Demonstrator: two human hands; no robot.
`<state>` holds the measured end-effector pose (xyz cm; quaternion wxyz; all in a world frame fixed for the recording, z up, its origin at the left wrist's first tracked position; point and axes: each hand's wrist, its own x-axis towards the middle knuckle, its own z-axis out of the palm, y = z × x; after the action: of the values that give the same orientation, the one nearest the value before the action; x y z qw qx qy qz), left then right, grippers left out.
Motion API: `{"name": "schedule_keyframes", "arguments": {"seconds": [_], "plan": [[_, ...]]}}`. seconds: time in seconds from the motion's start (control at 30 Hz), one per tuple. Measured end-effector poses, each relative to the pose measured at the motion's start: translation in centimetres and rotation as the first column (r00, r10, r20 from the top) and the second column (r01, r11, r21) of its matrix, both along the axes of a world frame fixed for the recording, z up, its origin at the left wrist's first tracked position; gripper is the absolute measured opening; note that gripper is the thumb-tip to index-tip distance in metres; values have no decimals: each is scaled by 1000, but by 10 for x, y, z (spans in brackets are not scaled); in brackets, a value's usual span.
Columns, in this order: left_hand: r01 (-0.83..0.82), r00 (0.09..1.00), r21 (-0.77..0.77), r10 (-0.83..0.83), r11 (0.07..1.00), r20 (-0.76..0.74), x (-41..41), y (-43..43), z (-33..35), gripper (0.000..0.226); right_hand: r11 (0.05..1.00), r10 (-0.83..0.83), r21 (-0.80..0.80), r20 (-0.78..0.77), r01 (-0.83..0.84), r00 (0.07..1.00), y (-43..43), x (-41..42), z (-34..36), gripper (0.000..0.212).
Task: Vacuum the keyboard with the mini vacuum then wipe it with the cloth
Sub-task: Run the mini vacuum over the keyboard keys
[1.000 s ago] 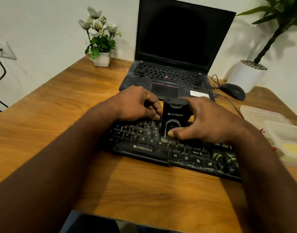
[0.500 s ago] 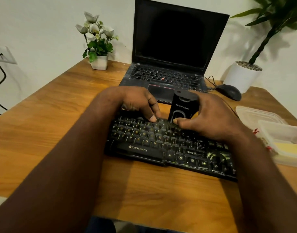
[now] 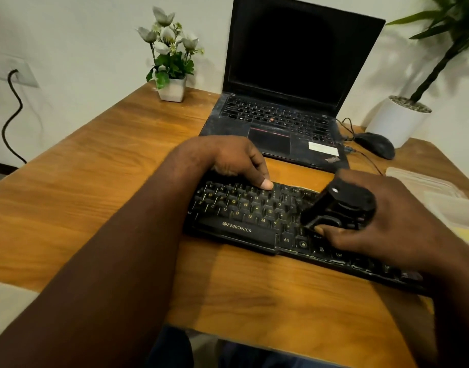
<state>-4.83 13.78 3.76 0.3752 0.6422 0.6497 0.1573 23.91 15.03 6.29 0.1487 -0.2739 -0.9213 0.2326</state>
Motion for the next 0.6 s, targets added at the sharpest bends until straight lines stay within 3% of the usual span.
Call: {"name": "schedule_keyframes", "arguments": {"seconds": [0.1,0.23,0.3,0.47,0.6], "plan": [[-18,1000,5,18,1000,21,1,0,-1,25,990,-80,111,-21,82,997,-11,1,-6,39],[-27,999,27,27,999,20,-1,1,-3,14,930,-4,367,-90,37,996,-35,-45,-21,37],[-37,999,58,37,998,-13,-2,3,-3,6,917,46,399,-120,6,992,-46,-73,-26,40],[10,993,69,-2,998,-118,-9,9,-7,28,888,119,456,-91,-64,989,-60,-116,-30,32],[-14,999,70,17,997,-41,-8,8,-9,9,896,44,444,-19,-31,999,-51,-78,-22,36]]}}
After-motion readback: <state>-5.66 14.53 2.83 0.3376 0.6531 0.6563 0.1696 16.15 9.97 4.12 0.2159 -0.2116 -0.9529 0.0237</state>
